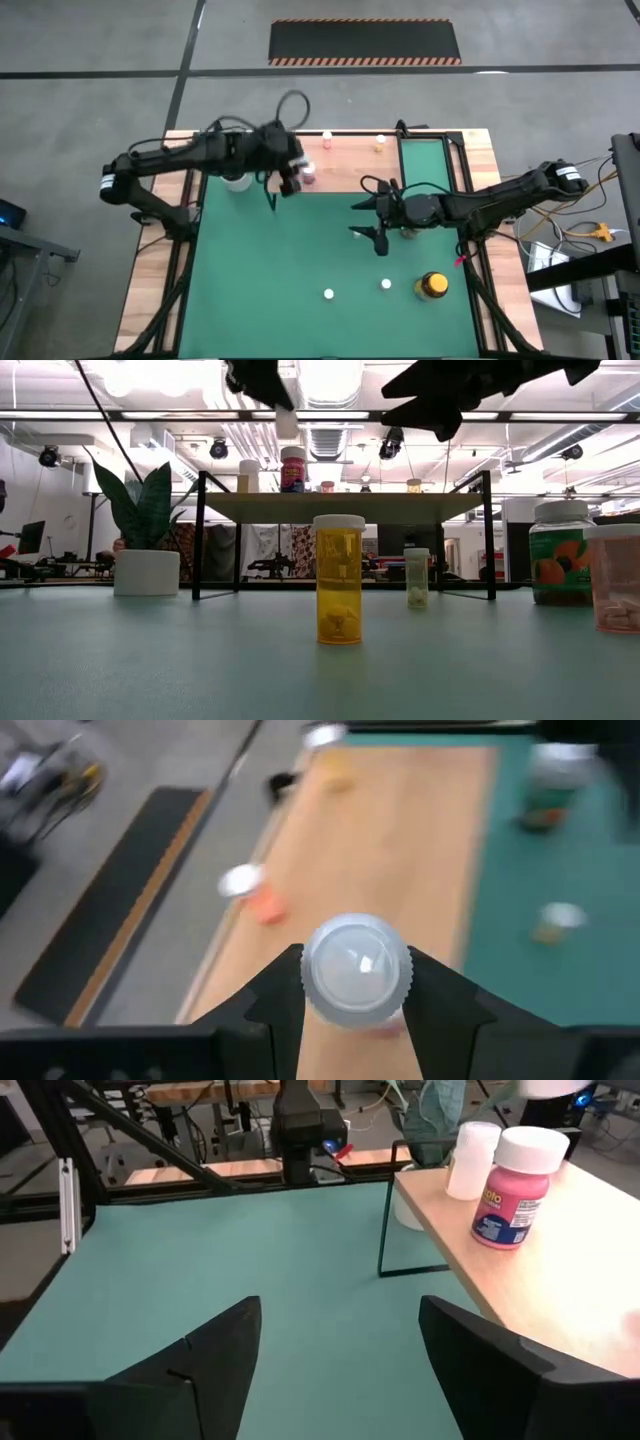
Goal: Pick and place medicine bottles onto shelf by color
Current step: Put the white pill bottle on the shelf
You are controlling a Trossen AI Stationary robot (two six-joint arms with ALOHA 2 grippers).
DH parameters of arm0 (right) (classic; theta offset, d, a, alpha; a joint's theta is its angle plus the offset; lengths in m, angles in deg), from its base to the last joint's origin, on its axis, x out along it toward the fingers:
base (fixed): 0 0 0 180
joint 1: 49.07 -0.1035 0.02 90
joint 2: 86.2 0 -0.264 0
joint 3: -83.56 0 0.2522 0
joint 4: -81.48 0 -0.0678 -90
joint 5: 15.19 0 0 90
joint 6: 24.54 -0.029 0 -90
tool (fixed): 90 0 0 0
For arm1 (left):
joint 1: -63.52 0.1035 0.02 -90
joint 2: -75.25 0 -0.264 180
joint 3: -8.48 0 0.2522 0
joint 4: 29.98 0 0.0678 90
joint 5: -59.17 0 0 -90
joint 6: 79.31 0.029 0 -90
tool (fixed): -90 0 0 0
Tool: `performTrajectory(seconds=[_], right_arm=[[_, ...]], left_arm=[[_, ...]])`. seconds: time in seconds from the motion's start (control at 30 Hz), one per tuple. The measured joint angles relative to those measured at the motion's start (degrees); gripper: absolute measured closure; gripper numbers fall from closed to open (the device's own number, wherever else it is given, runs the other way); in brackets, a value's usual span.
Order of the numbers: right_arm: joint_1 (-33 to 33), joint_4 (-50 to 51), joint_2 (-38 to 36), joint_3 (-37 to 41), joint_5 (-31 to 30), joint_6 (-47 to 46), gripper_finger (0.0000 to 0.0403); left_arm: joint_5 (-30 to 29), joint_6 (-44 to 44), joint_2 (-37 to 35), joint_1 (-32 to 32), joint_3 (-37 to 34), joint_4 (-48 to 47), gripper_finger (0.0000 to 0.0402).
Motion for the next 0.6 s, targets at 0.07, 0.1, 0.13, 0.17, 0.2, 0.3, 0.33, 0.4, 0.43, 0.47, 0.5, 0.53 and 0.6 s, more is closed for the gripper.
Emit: performTrajectory(seconds=[0.07,0.1,0.13,0.17,0.2,0.3,0.33,0.4,0.43,0.47,0.5,0.53,0.6], right_arm=[[0.0,0.0,0.4,0.0,0.0,-0.1,0.0142],[0.0,0.2,0.5,0.0,0.0,-0.1,0.0142],[0.0,0.5,0.5,0.0,0.0,-0.1,0.0142],[0.0,0.5,0.6,0.0,0.0,-0.2,0.0142],[0.0,0.4,0.5,0.0,0.0,-0.2,0.0143],[0.0,0.5,0.5,0.0,0.0,-0.1,0.0146],[0.0,0.7,0.5,0.0,0.0,-0.1,0.0148],[0.0,0.7,0.5,0.0,0.0,-0.1,0.015],[0.0,0.9,0.5,0.0,0.0,0.0,0.0151],[0.0,1.2,0.5,0.0,0.0,0.0,0.0152],[0.0,1.6,0.5,0.0,0.0,0.0,0.0152],[0.0,1.8,0.5,0.0,0.0,0.0,0.0151],[0.0,1.8,0.5,0.0,0.0,0.0,0.015]], left_arm=[[0.0,-0.4,0.0,4.1,0.0,-0.9,0.0282],[0.0,-0.7,0.0,6.1,-0.3,-1.1,0.0282],[0.1,-1.0,0.0,8.0,-0.7,-1.4,0.0282],[0.2,-1.2,0.0,9.9,-1.3,-1.5,0.0282],[0.7,-1.8,0.0,11.6,-2.0,-1.5,0.0281],[4.2,-4.1,0.0,15.5,-4.3,-1.5,0.0278],[5.3,-4.1,0.0,16.2,-5.2,-1.3,0.0277],[6.3,-4.3,0.0,17.0,-7.0,-0.3,0.0277],[6.4,-4.6,0.0,17.1,-7.7,0.1,0.0277],[6.6,-5.3,0.0,17.2,-8.3,0.1,0.0276],[6.7,-5.5,0.0,17.2,-8.8,0.1,0.0276],[6.7,-5.5,0.0,17.2,-9.3,0.2,0.0276],[6.7,-5.8,0.0,17.2,-10.4,0.4,0.0276]])
